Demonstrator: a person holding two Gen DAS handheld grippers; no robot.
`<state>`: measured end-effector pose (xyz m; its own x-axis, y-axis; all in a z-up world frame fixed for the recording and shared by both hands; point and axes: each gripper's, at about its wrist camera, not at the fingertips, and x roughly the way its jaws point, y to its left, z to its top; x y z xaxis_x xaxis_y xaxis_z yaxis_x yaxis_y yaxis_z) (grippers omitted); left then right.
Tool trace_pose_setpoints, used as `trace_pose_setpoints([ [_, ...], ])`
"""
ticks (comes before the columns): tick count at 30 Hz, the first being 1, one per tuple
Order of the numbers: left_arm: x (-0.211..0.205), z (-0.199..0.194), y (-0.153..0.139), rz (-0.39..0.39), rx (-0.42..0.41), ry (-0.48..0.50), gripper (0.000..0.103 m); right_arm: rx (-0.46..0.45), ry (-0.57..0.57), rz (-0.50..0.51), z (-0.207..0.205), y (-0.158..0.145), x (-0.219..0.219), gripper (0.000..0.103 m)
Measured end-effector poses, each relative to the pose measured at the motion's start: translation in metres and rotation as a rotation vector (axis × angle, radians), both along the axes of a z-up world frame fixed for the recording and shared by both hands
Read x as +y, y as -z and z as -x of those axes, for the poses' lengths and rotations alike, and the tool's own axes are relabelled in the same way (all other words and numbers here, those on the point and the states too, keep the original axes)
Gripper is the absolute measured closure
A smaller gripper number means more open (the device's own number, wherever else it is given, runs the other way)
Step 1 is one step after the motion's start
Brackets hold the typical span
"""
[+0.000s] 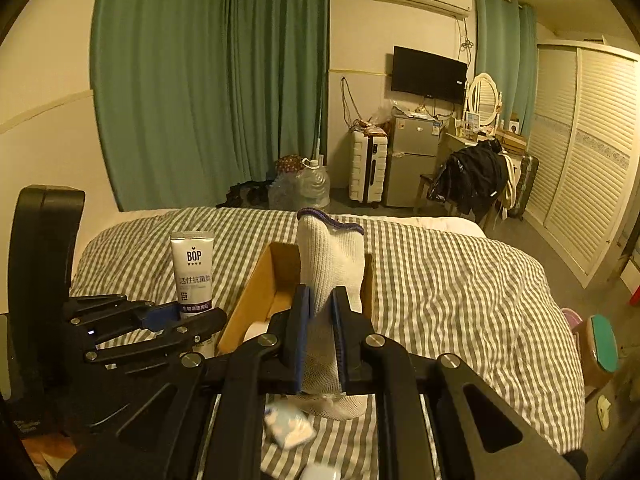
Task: Organize objects
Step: 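Lift the toothpaste tube and sock with both tools over the box, then open both tools to drop the toothpaste tube and sock into the box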
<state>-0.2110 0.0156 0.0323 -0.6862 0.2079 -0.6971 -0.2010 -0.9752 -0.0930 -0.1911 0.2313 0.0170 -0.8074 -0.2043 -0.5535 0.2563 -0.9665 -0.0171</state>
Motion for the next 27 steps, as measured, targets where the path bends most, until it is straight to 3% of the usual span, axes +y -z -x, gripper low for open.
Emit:
trace_pose_setpoints([
  [12, 0.008, 0.107, 0.064, 0.014, -0.096, 0.002, 0.084, -0.117, -0.008, 0.052, 0.126, 0.064, 0.002, 0.092],
  [20, 0.011, 0.134, 0.107, 0.019, -0.146, 0.018, 0.084, -0.185, 0.007, 0.07, 0.183, 0.115, 0.012, 0.092],
  [27, 0.017, 0.134, 0.123, 0.014, -0.176, 0.035, 0.082, -0.22, 0.025, 0.126, 0.193, 0.133, 0.024, 0.092],
])
